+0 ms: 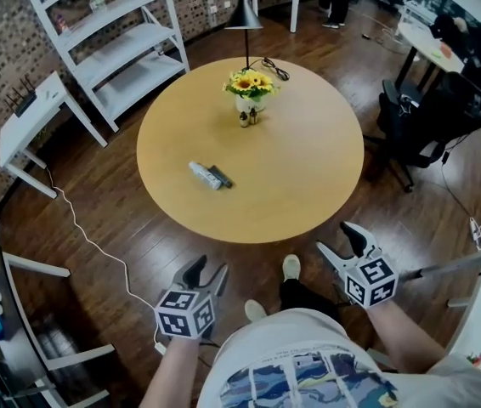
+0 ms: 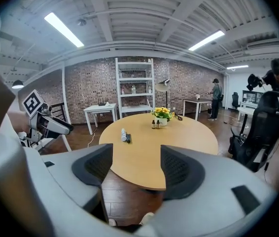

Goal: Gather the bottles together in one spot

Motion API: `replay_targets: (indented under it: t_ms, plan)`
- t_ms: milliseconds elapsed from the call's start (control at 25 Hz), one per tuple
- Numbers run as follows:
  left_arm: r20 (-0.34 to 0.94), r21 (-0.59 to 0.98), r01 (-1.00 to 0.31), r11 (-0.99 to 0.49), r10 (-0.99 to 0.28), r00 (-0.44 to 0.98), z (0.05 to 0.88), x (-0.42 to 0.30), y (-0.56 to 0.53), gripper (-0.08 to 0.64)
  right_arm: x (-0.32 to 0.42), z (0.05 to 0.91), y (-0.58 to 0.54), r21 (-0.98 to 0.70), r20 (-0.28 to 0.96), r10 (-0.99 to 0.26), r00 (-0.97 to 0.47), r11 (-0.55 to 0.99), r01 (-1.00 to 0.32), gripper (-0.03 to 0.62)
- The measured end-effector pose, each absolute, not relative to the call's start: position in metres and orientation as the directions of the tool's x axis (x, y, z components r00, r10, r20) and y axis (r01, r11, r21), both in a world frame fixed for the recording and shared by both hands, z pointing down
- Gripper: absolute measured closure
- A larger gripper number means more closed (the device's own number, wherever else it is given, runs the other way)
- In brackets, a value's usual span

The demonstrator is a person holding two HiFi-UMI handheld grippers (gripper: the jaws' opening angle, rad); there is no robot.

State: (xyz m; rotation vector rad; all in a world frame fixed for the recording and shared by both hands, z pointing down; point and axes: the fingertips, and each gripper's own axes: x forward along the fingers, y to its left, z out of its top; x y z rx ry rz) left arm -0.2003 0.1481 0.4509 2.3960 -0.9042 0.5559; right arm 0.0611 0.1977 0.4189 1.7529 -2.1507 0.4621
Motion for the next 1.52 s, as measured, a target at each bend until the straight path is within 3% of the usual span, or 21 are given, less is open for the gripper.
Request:
replay_targets:
  t_ms: [520,920,1120,1520]
  plan:
    - [0.536,0.394,-0.709,-0.585,-0.48,0.694,0.474,-0.174,0.107,0.344,0.086,0.445,0.177,-0.085,0.486,-0.845,-0.222,0.207,-0.975,0.268]
    - [0.619,0.394,-0.755,-0.524,-0.455,0.64,0.525,-0.115,0.019,0.344,0.144,0.46,0.095,-0.119,0.503,-0.819,-0.276,0.251,-0.961,0.268]
    - [0.714,0.35,-0.845,-0.404,-0.469,0.52,0.582,-0.084,-0.049,0.313,0.176,0.462,0.044,-0.115,0.517,-0.795,-0.316,0.301,-0.946,0.268]
    - [0.835,0.189,-0.971,-0.147,-0.496,0.237,0.655,-0.072,-0.144,0.325,0.218,0.486,-0.037,-0.123,0.592,-0.695,-0.407,0.422,-0.898,0.269]
